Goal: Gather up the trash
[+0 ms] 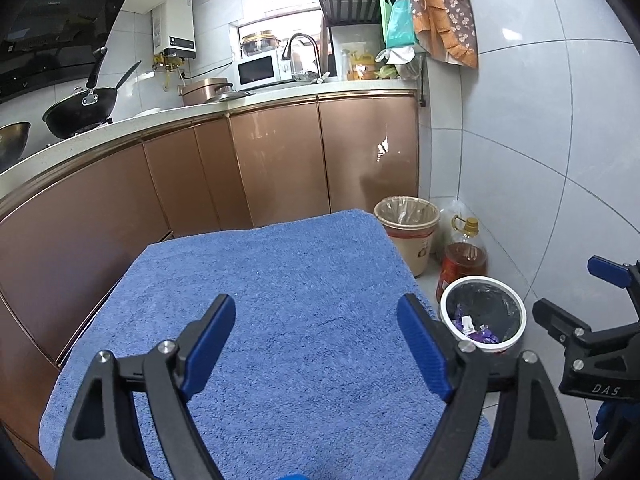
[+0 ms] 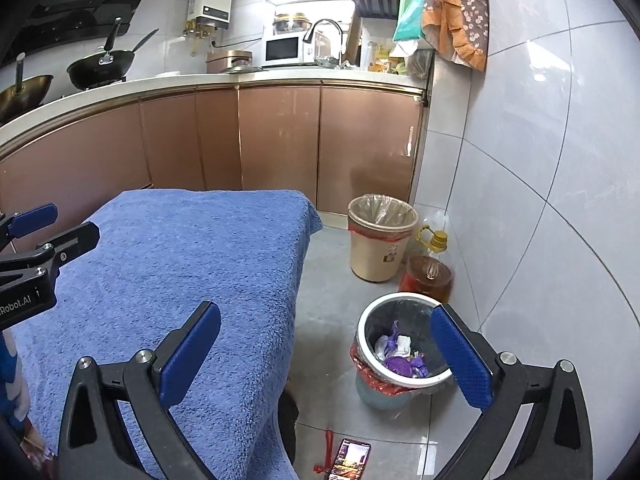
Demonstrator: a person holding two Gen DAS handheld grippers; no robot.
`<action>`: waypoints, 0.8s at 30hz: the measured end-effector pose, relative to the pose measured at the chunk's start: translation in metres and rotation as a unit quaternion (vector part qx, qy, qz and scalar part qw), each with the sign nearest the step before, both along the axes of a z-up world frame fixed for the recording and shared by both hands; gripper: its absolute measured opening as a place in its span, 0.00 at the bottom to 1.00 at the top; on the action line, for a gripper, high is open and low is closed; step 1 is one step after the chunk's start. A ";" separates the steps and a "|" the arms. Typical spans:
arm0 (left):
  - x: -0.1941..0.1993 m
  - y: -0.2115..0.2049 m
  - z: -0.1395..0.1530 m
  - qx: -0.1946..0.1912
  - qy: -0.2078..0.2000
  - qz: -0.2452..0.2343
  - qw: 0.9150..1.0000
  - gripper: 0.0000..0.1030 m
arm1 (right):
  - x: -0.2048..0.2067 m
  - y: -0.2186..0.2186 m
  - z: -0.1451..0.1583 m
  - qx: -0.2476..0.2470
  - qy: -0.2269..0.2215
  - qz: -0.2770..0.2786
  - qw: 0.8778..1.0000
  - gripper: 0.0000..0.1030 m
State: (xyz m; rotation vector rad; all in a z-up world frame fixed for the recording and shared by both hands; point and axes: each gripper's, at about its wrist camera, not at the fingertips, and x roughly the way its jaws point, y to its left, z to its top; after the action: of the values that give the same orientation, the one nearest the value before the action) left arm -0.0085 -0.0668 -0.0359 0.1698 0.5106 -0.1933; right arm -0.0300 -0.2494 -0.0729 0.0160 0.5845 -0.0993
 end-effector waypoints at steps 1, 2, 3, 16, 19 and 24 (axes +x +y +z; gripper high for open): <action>0.001 -0.001 -0.001 0.000 0.001 0.000 1.000 0.80 | 0.000 -0.001 -0.001 0.001 0.000 -0.001 1.000 1.00; 0.001 -0.001 -0.002 0.001 0.002 0.000 1.000 0.80 | 0.000 -0.002 -0.001 0.003 -0.001 -0.002 1.000 1.00; 0.002 -0.002 -0.002 0.001 0.003 0.000 1.000 0.80 | 0.000 -0.003 -0.001 0.004 -0.001 -0.002 1.000 1.00; 0.006 -0.005 -0.005 0.005 0.002 0.005 1.000 0.82 | -0.003 -0.011 0.000 0.010 -0.013 -0.015 1.000 1.00; 0.004 -0.006 -0.006 0.006 -0.003 0.007 1.000 0.82 | -0.004 -0.010 0.003 0.008 -0.017 -0.016 1.000 1.00; 0.003 -0.004 -0.005 0.003 -0.005 0.007 1.000 0.82 | -0.005 -0.008 0.004 0.006 -0.021 -0.017 1.000 1.00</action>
State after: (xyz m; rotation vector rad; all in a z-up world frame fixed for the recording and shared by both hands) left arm -0.0060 -0.0710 -0.0413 0.1726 0.5021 -0.1770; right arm -0.0350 -0.2576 -0.0690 0.0399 0.5429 -0.1280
